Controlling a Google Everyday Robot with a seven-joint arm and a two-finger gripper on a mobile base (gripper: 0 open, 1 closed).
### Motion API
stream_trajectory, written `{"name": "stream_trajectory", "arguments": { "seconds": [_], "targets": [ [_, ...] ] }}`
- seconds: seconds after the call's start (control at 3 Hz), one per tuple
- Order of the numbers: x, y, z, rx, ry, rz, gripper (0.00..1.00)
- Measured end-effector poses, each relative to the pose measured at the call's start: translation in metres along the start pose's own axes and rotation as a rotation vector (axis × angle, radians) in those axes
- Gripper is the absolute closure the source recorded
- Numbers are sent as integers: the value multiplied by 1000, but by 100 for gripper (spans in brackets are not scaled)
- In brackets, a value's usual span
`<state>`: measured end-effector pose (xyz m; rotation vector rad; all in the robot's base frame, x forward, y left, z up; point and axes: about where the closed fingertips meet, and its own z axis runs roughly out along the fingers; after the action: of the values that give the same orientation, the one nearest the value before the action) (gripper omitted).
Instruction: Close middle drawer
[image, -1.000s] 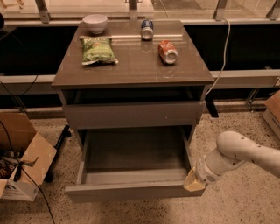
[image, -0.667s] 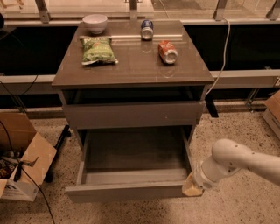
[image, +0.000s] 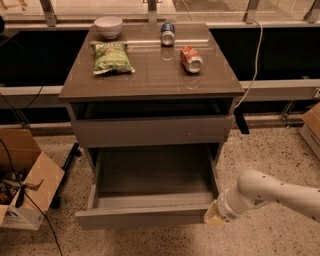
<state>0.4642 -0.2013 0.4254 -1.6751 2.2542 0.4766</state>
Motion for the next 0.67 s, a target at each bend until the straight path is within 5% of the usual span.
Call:
{"name": "stream_trajectory", "arguments": {
  "seconds": [0.67],
  "targets": [
    [-13,-51,41,32,-104,-20,100]
  ]
}}
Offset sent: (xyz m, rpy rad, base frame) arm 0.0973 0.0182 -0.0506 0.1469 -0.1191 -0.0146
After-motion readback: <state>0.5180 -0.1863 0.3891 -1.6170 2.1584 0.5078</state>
